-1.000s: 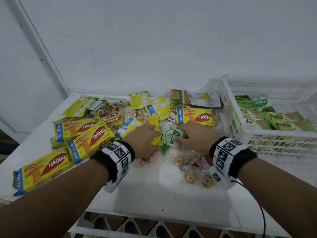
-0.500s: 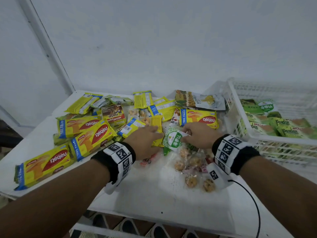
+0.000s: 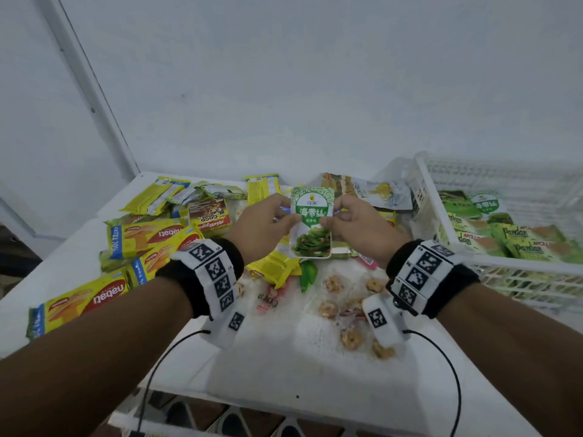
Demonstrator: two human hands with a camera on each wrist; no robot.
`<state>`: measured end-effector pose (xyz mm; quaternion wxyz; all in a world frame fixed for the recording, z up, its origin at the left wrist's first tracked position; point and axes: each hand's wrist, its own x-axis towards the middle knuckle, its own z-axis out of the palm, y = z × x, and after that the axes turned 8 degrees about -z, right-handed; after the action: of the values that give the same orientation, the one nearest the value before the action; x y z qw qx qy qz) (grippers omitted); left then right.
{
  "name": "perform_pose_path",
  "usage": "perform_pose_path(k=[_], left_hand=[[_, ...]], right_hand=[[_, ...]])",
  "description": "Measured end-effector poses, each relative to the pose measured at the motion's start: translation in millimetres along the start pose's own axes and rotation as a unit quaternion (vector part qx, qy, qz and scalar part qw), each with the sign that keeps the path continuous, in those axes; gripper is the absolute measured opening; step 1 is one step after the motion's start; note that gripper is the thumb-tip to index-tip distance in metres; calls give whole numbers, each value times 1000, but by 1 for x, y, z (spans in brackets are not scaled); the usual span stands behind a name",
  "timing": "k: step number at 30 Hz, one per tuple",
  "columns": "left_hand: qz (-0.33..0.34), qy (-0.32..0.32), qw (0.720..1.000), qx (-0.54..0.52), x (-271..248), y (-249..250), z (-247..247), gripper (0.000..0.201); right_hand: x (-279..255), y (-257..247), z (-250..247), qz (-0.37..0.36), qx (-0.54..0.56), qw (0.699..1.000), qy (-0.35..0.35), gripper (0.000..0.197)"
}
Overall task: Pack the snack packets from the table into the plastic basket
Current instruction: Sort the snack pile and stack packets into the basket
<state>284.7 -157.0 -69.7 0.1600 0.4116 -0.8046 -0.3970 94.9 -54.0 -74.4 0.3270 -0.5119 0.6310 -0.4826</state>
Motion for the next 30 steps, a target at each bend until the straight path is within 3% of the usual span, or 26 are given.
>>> perform_pose_path(k=[3,5,9,11,14,20,24,27,30], left_hand=[[-32,0,989,-142,3,0,0,16],[-48,-1,980,-195,1,0,-2,15],[-34,8,988,-148,0,-10,-10,15],[-28,30,991,-128,0,-17,-19,13],[-31,56,988,-141,0,-24,-31,12],[-25,73,987,-142,4,-32,-38,13],[-26,69,981,-177,7,-36,-38,12],[-19,65,976,-206,9,-37,-40,14],[-17,57,972,-228,12,-37,-42,17]], right_hand=[[4,1,5,-14,-5,1000,-4,23],[6,2,6,-28,-26,999,-16,23],[10,4,2,-22,-94,991,-96,28],[13,9,-3,-36,-238,958,-156,49],[20,23,-6,-67,-452,868,-193,52],[31,32,9,-77,-570,794,-198,51],[35,35,18,-96,-627,752,-179,38],[36,32,17,-81,-610,769,-174,30],[36,23,7,-71,-545,826,-125,19]])
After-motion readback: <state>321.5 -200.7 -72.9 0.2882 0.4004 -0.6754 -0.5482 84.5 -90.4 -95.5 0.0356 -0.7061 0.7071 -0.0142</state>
